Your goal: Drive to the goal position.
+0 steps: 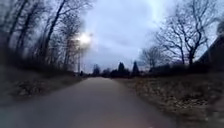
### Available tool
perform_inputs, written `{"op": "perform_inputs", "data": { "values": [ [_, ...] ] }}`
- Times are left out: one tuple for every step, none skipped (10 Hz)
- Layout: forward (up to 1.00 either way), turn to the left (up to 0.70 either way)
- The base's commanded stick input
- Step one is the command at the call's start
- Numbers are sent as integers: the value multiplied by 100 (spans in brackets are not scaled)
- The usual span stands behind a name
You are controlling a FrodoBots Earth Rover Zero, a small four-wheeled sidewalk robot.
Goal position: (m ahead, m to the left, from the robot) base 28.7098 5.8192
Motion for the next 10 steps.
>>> {"op": "perform_inputs", "data": {
  "values": [
    [100, 18],
    [100, 4],
    [100, 4],
    [100, 4],
    [100, 4],
    [100, 4],
    [100, 4],
    [100, 4],
    [100, 4],
    [100, 4]
  ]
}}
